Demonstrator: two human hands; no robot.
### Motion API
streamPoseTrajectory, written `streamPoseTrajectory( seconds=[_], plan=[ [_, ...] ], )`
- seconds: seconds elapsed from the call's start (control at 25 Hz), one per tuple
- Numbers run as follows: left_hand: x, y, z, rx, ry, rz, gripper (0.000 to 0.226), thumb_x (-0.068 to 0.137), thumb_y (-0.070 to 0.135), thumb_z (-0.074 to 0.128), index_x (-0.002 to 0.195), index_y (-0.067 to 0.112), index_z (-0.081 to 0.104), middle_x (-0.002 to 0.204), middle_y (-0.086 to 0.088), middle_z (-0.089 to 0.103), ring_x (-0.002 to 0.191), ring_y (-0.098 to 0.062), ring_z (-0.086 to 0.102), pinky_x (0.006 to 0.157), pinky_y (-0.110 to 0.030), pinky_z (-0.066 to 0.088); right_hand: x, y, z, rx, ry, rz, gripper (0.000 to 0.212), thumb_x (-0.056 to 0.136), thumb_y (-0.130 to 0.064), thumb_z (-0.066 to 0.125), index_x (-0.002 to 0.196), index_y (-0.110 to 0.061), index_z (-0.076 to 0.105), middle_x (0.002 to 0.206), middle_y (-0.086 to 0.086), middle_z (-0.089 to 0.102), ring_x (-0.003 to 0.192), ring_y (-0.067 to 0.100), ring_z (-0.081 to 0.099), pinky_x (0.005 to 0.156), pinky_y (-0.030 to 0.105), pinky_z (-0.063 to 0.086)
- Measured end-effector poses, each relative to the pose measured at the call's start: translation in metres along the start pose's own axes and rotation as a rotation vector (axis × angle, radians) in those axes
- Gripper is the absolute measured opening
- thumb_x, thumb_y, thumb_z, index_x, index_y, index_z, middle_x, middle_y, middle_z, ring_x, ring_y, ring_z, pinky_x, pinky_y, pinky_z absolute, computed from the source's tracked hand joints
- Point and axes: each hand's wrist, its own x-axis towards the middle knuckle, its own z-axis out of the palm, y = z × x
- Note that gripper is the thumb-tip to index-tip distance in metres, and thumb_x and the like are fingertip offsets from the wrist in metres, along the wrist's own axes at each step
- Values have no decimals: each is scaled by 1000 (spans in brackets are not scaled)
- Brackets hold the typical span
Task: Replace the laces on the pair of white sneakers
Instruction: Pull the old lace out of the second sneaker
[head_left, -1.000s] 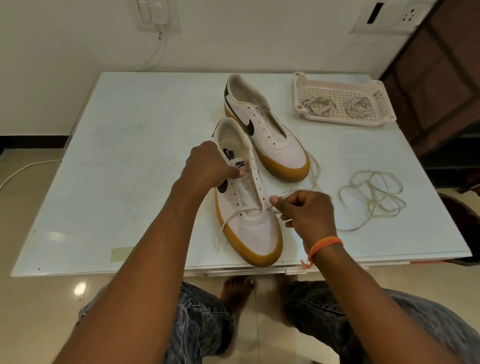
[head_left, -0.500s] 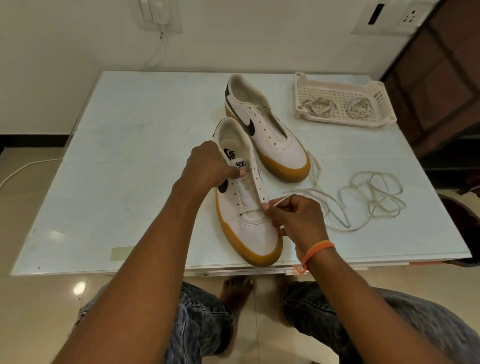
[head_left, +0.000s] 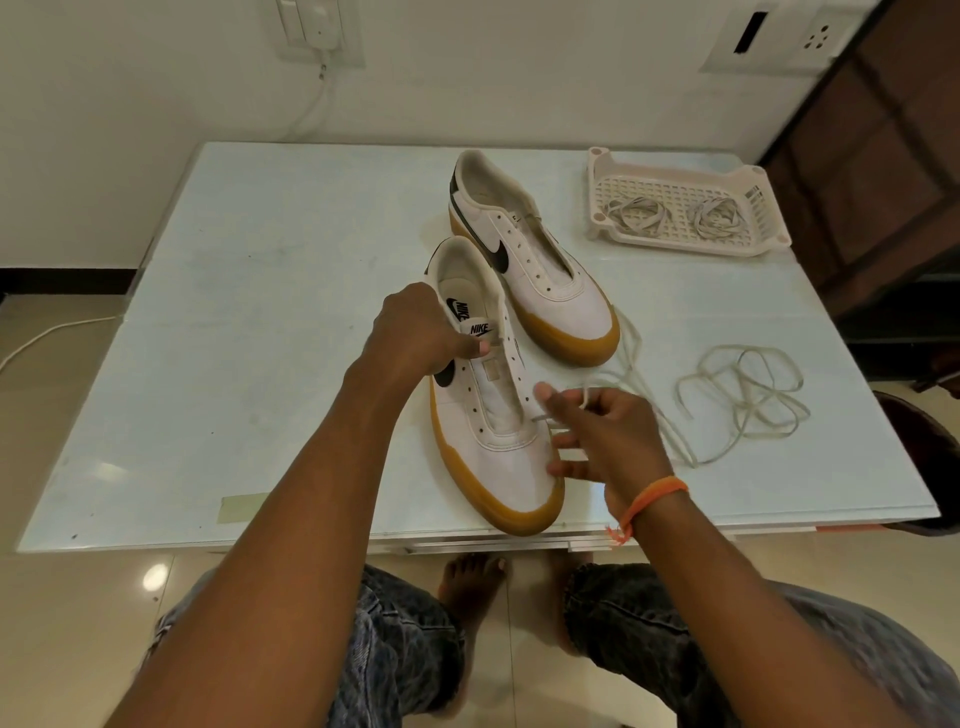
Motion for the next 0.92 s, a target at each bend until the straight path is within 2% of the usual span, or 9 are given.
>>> streamPoseTrajectory(
  seconds=[0.12, 0.2, 0.32, 0.44, 0.48, 0.56, 0.68, 0.8, 0.92],
  plan=[
    [-1, 0, -1, -4, 0, 2, 63, 69, 41, 85, 119, 10, 60, 108, -9, 67, 92, -27, 68, 86, -43, 57, 0, 7, 8, -185, 0, -119, 25, 71, -26, 85, 81, -7, 72, 76, 8, 71, 59, 23, 67, 60, 44, 61],
    [-1, 1, 0, -4, 1, -4, 64, 69, 41, 85, 119, 10, 60, 108, -9, 67, 93, -27, 67, 87, -43, 57, 4, 11, 7, -259, 48, -222, 15, 74, -23, 83, 71, -14, 72, 68, 0, 70, 61, 21, 68, 64, 44, 60],
    [-1, 1, 0, -12, 3, -2, 63, 69, 40, 85, 119, 10, 60, 108, -9, 67, 92, -26, 68, 87, -43, 57, 0, 17, 10, -499, 125, -471, 16, 81, -24, 77, 69, -19, 67, 71, -6, 64, 67, 11, 61, 67, 32, 55],
    [-1, 0, 0, -19, 9, 7, 64, 69, 40, 85, 119, 10, 60, 108, -9, 67, 92, -26, 68, 86, -42, 57, -11, 17, 16, -783, 138, -737, 17, 91, -19, 63, 77, -15, 55, 78, -4, 55, 66, 11, 50, 60, 23, 42],
    [0, 0, 0, -19, 10, 10, 64, 69, 40, 85, 120, 10, 59, 109, -9, 67, 92, -26, 68, 86, -42, 57, -12, 16, 16, -788, 120, -723, 17, 94, -20, 59, 79, -15, 52, 78, -4, 55, 66, 11, 51, 59, 22, 39],
    [1, 0, 1, -11, 12, 7, 65, 69, 41, 85, 121, 11, 59, 110, -8, 67, 93, -26, 68, 87, -42, 57, -11, 10, 13, -602, 91, -571, 18, 97, -23, 55, 82, -13, 52, 78, -2, 62, 69, 12, 60, 59, 22, 46],
    [1, -1, 1, -6, 22, 8, 62, 70, 39, 85, 118, 10, 60, 108, -8, 66, 93, -26, 67, 84, -38, 57, -3, -7, -9, -252, 49, -279, 16, 95, -21, 59, 87, -7, 58, 83, 4, 70, 70, 14, 71, 67, 36, 60],
    [1, -2, -1, 7, 61, 27, 46, 77, 30, 81, 111, 7, 61, 102, -8, 66, 89, -24, 66, 72, -32, 52, 22, -23, -59, -592, 57, -220, 22, 89, -22, 67, 79, -3, 61, 77, 12, 71, 69, 24, 71, 71, 46, 59],
    [1, 0, 1, 67, 147, 83, 22, 82, 17, 72, 96, 6, 59, 94, -12, 65, 76, -23, 60, 56, -25, 43, 47, -28, -95, -875, 123, -186, 23, 84, -27, 74, 79, -5, 65, 77, 10, 68, 81, 29, 68, 77, 40, 55]
  ],
)
